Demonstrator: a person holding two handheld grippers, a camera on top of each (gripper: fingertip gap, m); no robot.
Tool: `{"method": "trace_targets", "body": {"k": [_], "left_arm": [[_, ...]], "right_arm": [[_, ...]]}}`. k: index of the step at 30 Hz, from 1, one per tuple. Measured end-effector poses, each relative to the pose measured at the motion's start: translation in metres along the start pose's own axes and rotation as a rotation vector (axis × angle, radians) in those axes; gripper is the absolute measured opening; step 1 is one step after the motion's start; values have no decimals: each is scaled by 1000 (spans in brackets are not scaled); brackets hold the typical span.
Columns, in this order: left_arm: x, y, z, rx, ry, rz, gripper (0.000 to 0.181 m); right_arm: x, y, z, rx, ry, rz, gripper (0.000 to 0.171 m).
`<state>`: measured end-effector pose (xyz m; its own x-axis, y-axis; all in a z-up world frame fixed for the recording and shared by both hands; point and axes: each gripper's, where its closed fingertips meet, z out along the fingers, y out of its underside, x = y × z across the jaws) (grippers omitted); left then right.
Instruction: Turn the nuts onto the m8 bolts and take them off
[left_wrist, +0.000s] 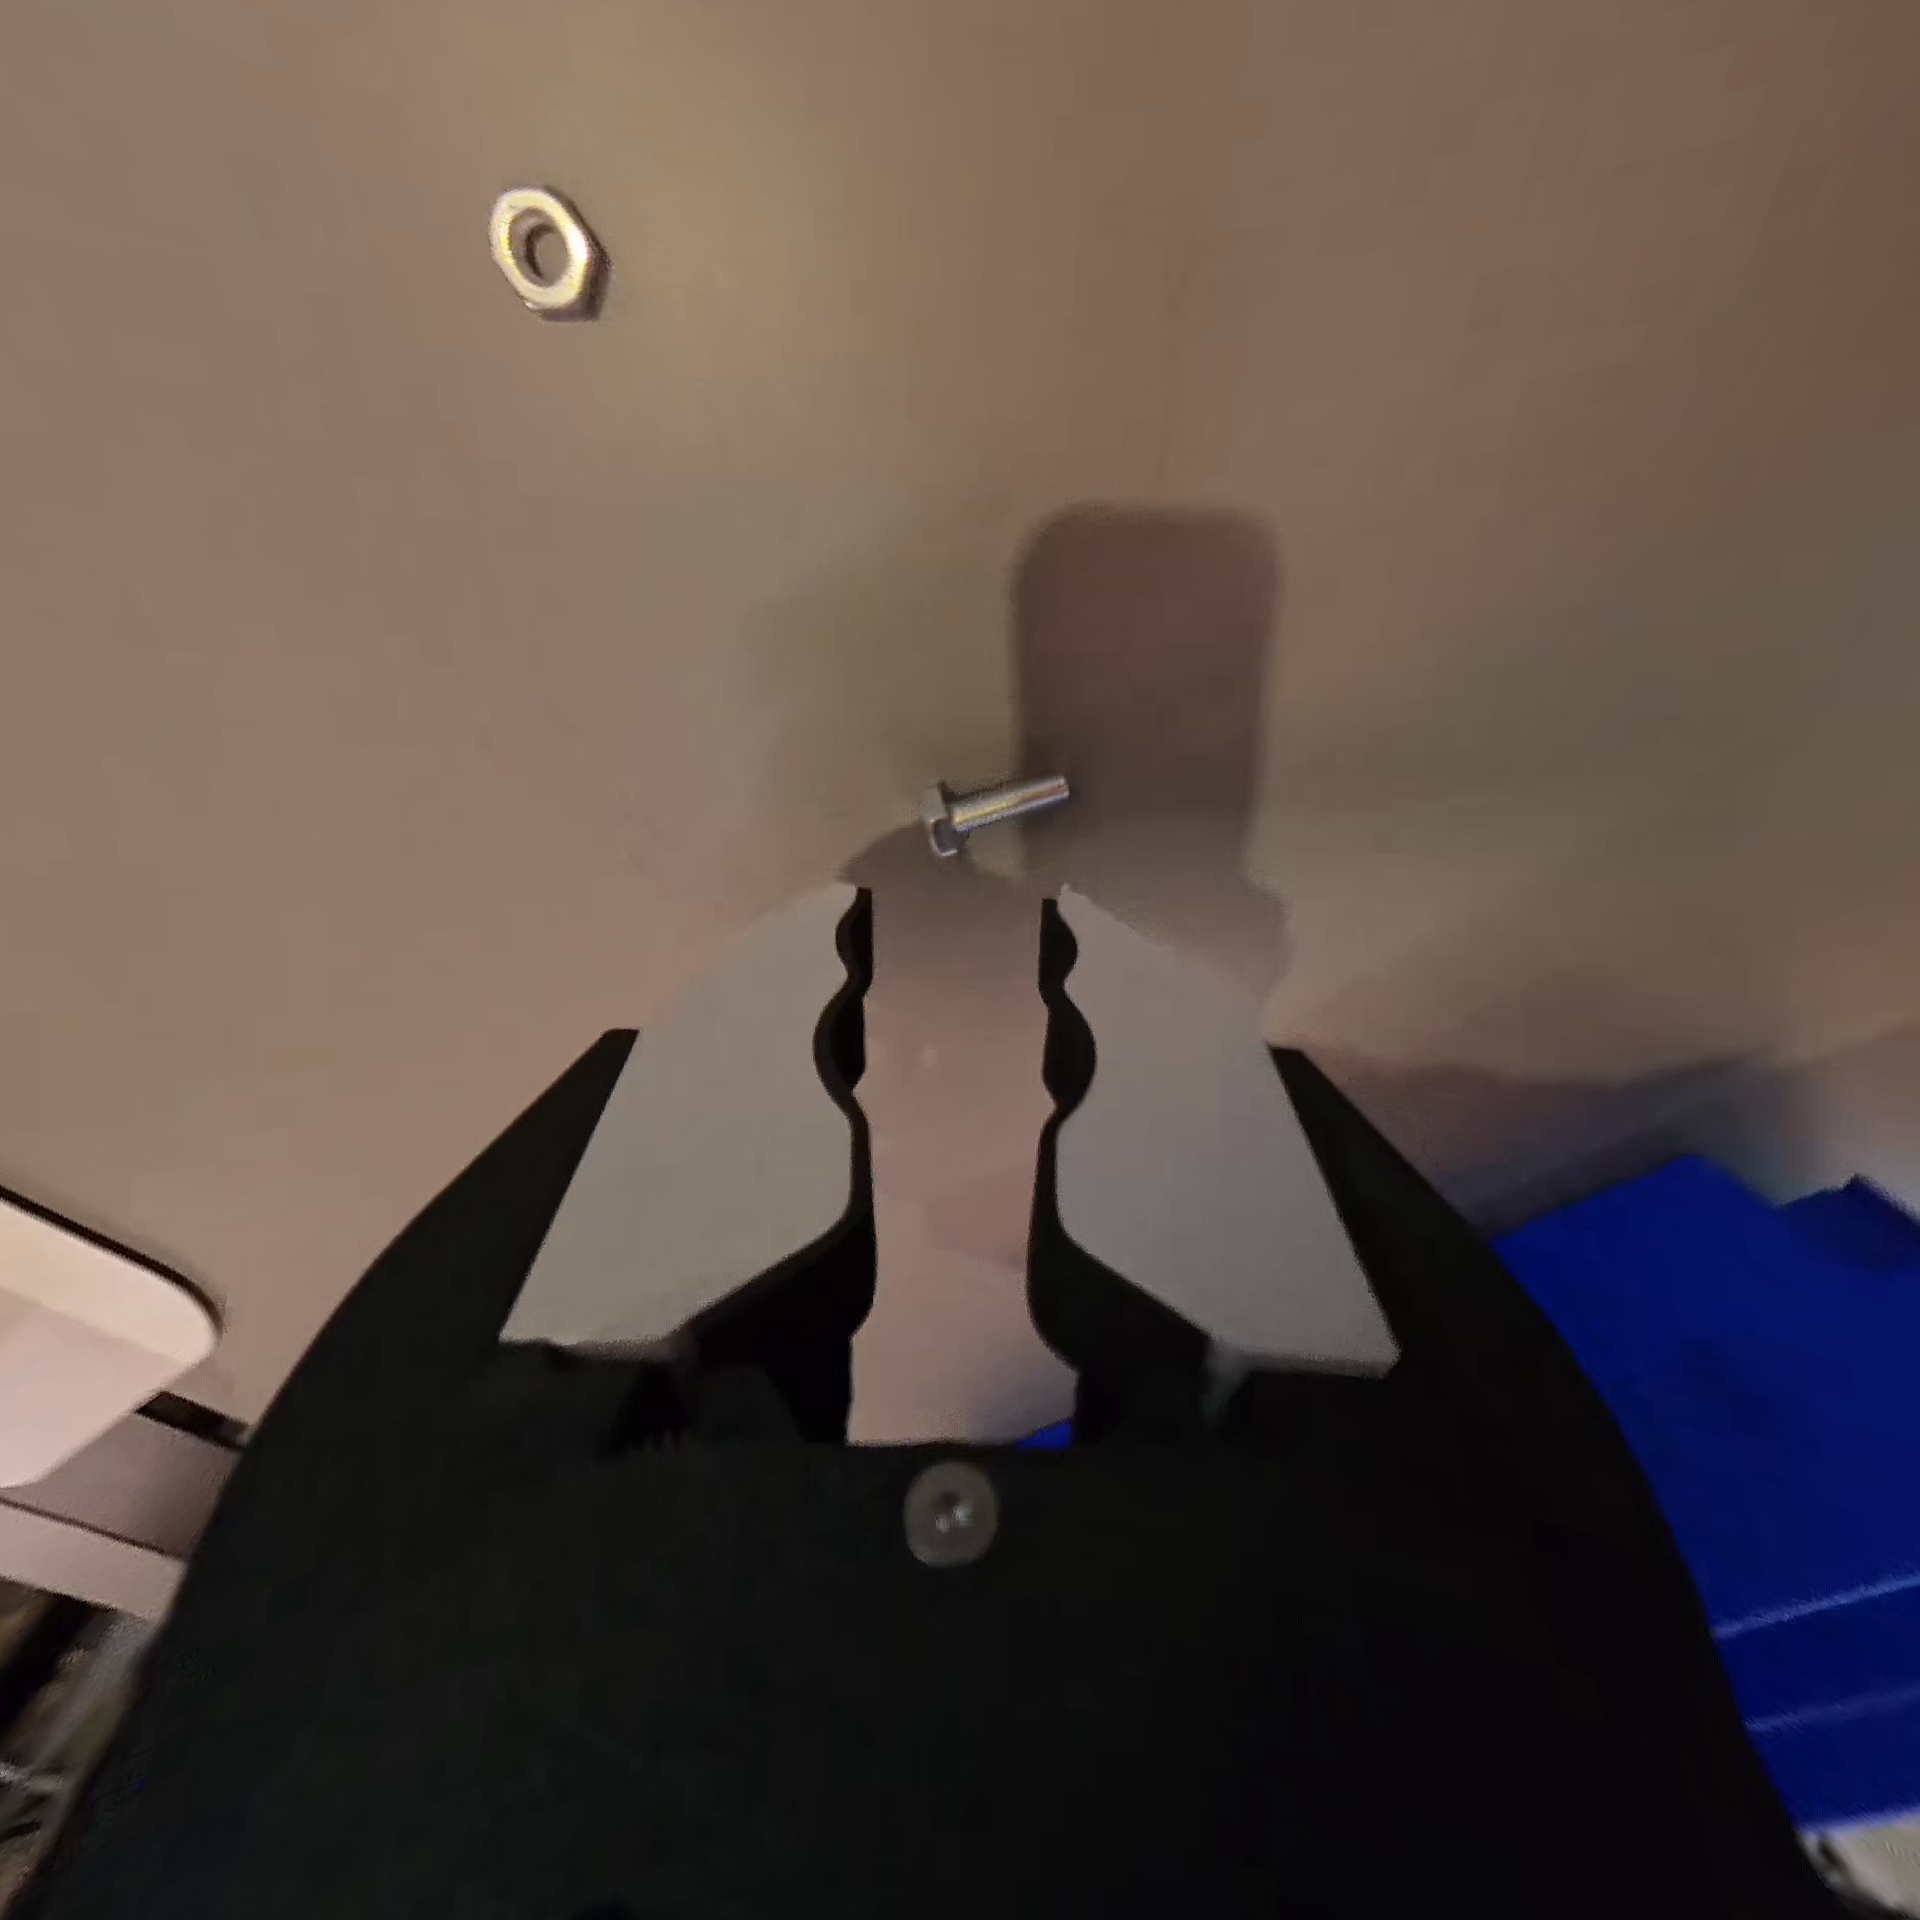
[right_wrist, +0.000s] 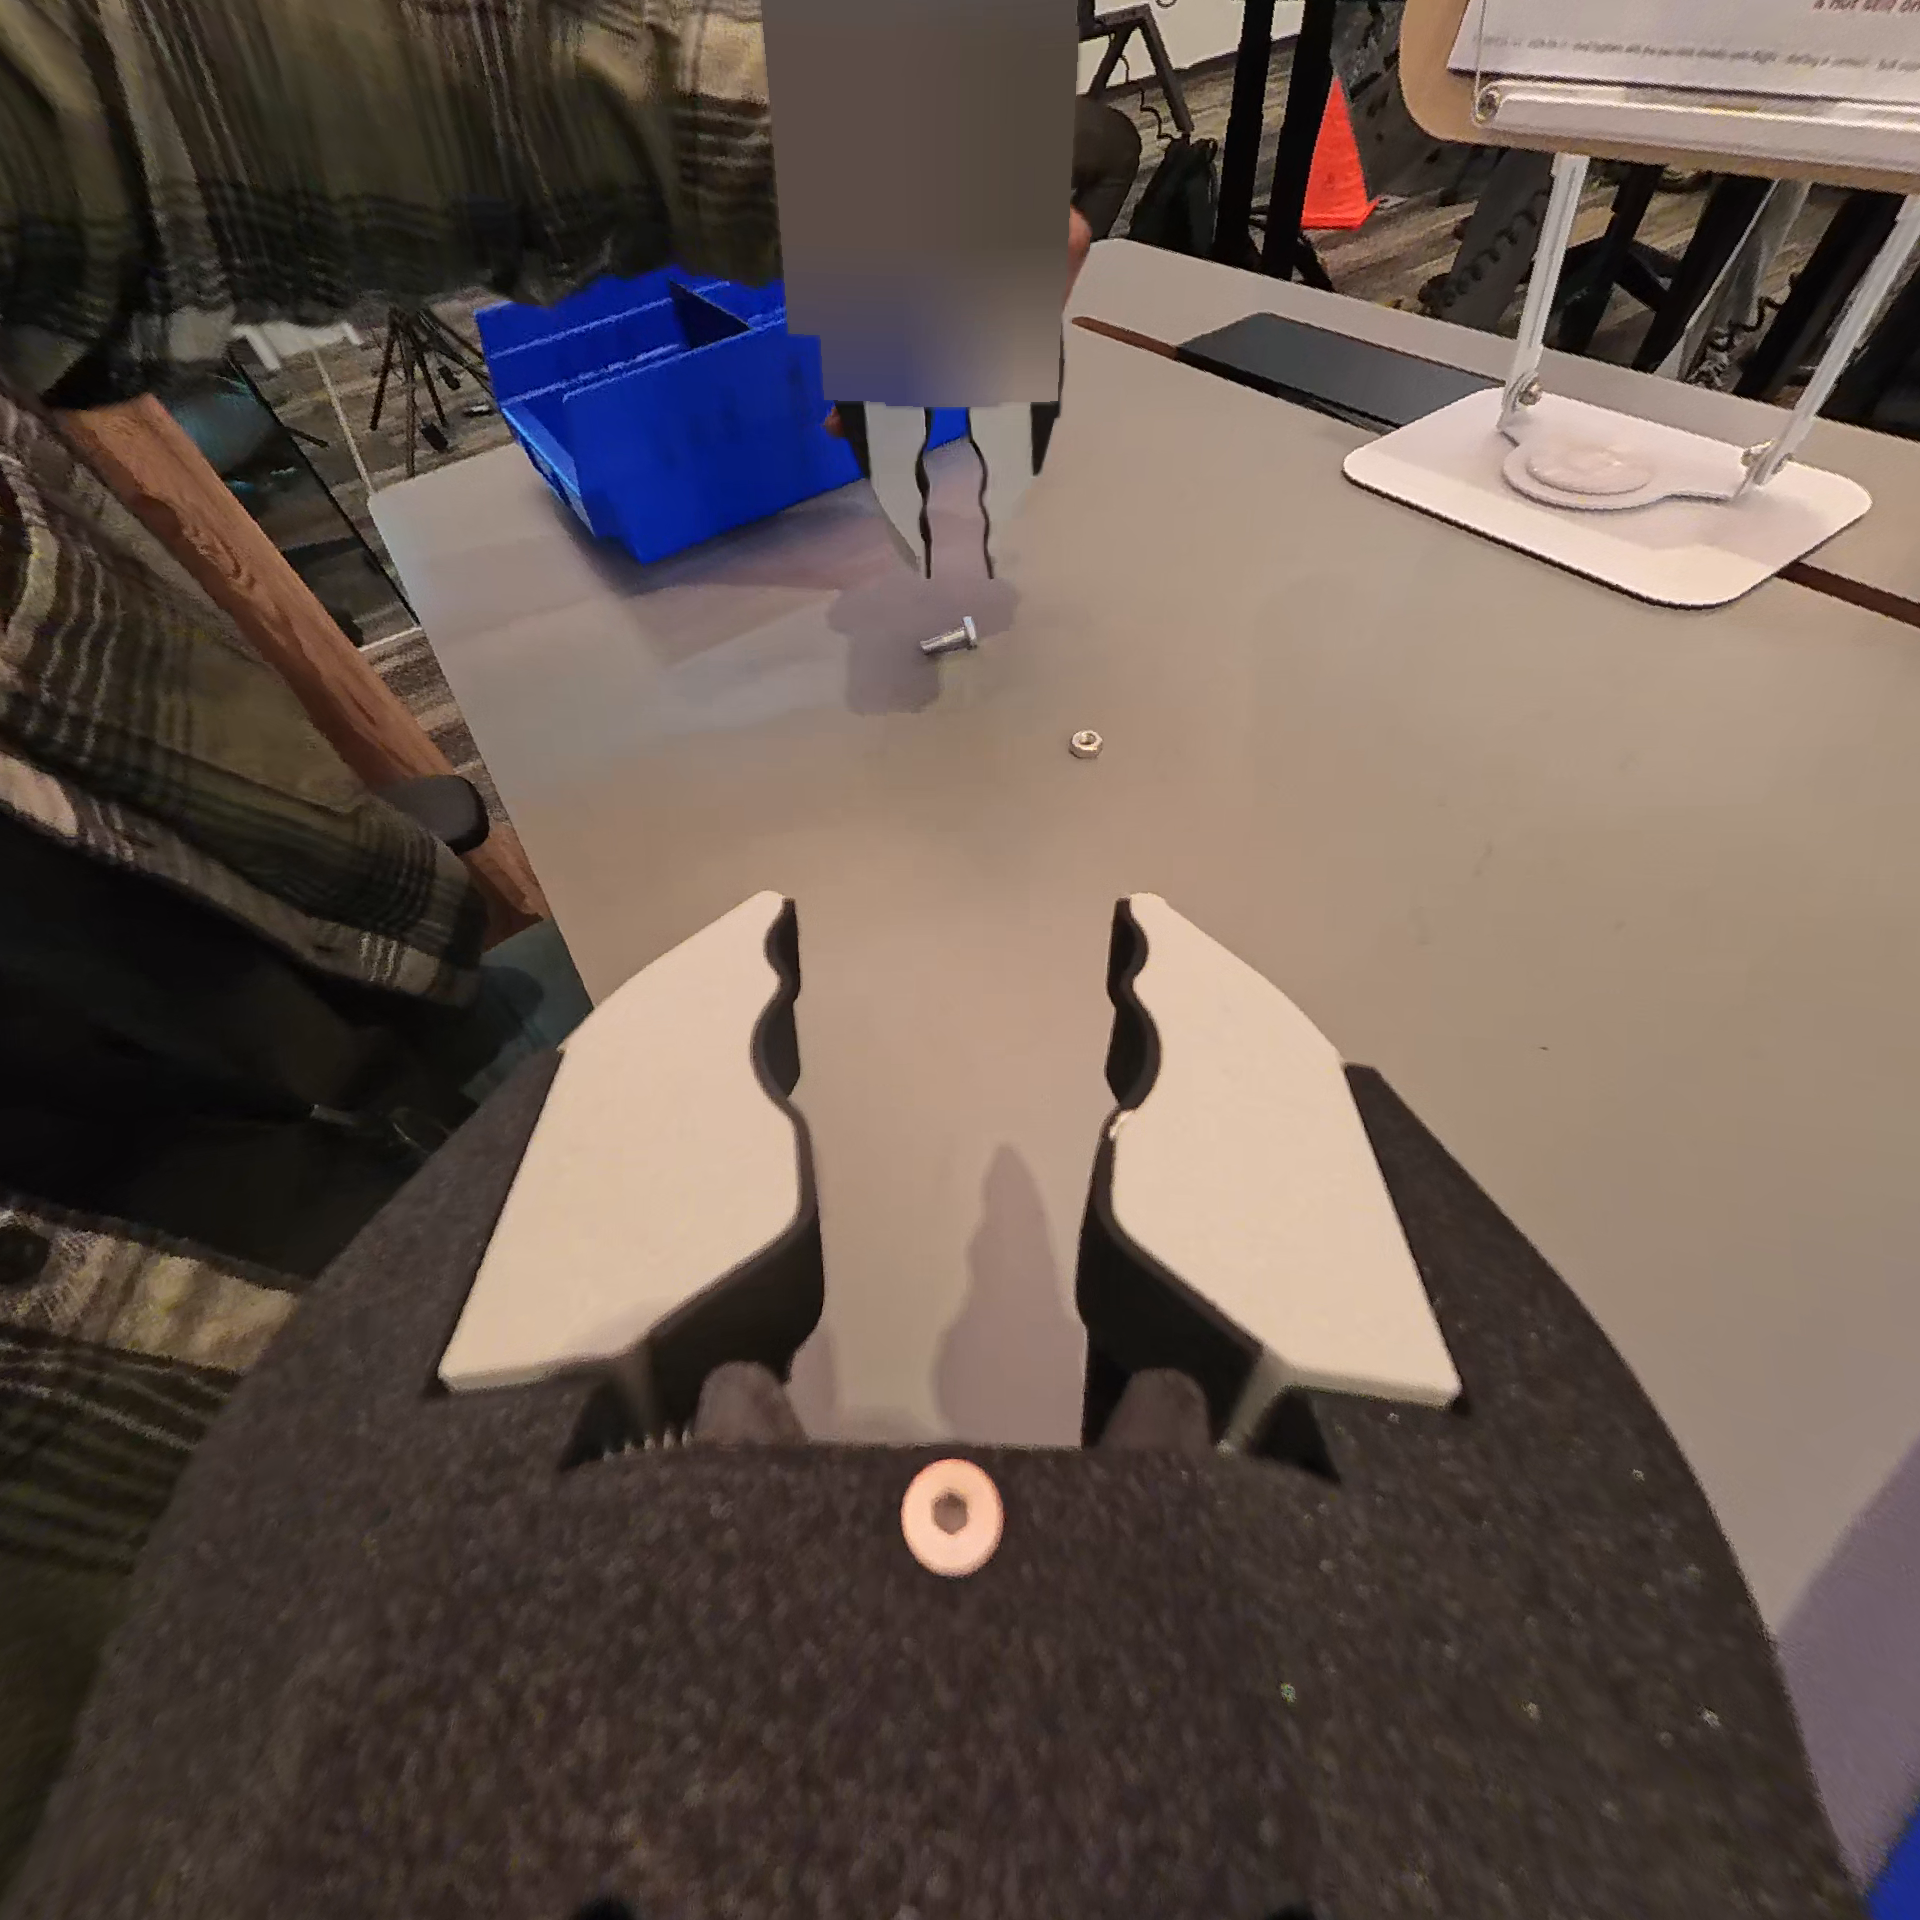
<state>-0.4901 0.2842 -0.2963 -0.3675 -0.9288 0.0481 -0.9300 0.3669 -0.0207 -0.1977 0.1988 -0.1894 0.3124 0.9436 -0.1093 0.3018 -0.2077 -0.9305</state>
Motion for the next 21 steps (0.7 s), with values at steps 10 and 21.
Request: {"method": "trace_targets", "body": {"k": [10,21], "left_arm": [[4,15,11,-239,180,301,24],[2,-2,27,-210,183,419,23]], "right_arm": [[-2,-4,-9,-15,42,7,57],[1,-5,1,-53,51,9,58]]}}
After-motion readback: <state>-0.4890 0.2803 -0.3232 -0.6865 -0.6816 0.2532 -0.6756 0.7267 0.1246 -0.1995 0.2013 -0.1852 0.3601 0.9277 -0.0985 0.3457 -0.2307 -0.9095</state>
